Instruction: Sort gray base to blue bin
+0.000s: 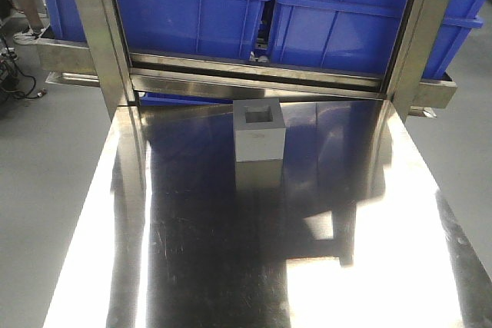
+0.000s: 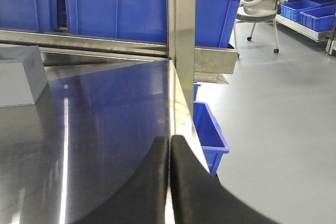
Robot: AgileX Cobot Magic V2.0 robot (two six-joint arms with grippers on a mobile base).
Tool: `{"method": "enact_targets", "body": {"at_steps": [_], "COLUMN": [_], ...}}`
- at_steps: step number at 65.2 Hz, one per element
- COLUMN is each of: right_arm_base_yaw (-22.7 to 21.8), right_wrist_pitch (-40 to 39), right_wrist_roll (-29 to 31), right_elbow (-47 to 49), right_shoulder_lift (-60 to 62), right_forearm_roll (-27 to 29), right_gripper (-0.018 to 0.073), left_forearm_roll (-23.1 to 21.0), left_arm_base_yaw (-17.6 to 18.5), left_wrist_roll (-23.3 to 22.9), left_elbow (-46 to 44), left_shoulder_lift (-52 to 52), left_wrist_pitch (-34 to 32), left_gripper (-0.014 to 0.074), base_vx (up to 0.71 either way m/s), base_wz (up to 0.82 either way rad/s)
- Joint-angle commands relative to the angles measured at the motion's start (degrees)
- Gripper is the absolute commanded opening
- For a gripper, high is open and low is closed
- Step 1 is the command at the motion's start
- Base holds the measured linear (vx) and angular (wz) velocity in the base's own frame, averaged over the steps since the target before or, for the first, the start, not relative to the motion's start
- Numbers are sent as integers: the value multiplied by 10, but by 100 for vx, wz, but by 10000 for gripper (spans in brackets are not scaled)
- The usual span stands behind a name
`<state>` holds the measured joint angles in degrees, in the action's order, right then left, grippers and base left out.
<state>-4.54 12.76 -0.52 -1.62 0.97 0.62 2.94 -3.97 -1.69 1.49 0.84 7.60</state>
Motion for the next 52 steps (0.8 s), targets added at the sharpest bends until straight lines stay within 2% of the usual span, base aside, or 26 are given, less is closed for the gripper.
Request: {"method": "enact_targets", "body": {"at_steps": [1,52], "right_arm_base_yaw": [0,0], "right_wrist_pitch": [-43,-43], "right_wrist_roll": [5,5], "right_elbow": [0,0], "right_shoulder_lift": [0,0], "right_forearm_roll": [-3,-3], "right_gripper": [-5,-5], "left_forearm_roll": [-1,-1], "left_arm_base_yaw": [3,3], "left_wrist_roll": [-6,-6], "left_elbow": [-12,-12], "left_shoulder_lift": [6,6], "left_wrist_pitch": [-41,-41], "left_gripper": [-6,-6], "base_vx": [0,0], "base_wz": [0,0]}}
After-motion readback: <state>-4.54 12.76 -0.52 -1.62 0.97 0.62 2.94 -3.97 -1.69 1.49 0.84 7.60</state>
